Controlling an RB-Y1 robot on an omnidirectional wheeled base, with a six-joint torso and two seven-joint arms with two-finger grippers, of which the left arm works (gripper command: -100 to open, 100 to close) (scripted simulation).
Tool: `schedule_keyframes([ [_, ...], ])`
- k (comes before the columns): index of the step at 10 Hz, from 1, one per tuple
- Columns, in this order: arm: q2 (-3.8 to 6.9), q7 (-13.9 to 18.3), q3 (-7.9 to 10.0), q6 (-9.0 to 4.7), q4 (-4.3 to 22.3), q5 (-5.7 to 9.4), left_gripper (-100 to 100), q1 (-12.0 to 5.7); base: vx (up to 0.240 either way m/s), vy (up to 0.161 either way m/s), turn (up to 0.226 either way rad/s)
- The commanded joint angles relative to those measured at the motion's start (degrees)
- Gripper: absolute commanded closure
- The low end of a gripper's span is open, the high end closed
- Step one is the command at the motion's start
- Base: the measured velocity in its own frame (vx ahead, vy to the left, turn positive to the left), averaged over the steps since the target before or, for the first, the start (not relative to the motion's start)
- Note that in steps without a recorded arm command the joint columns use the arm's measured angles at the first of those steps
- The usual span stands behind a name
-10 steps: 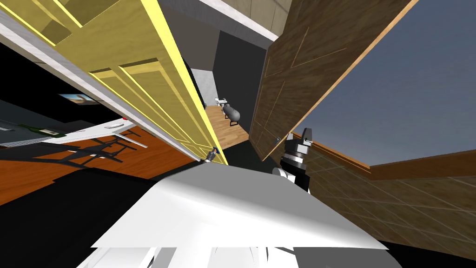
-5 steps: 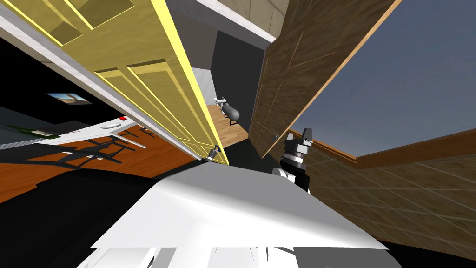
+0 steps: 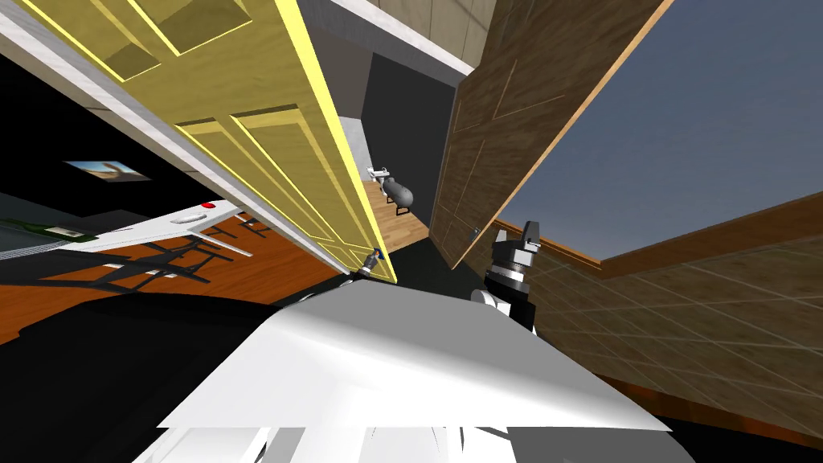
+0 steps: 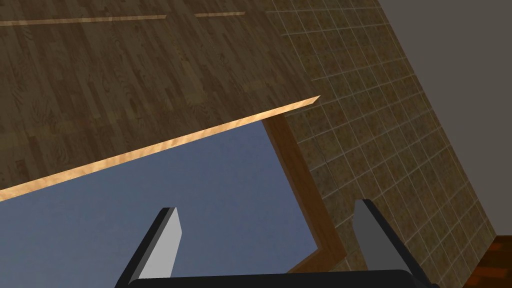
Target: Pull the door open
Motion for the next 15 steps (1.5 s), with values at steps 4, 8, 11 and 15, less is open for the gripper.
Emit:
schedule_keyframes([
  [4,-1.26,-0.62,-1.6,1.9,3.82,0.1,100,-5.43,-0.183,0.08,-0.056],
  [8,-1.55,-0.68,-1.89,2.11,4.91,0.09,100,-6.42,-0.075,0.053,-0.021],
  [11,0.48,1.38,-3.25,-0.94,5.31,-0.45,100,-4.96,-0.153,0.042,-0.13],
  [15,3.11,3.94,-4.84,-4.85,5.72,-1.09,100,-2.93,-0.164,0.052,-0.107],
])
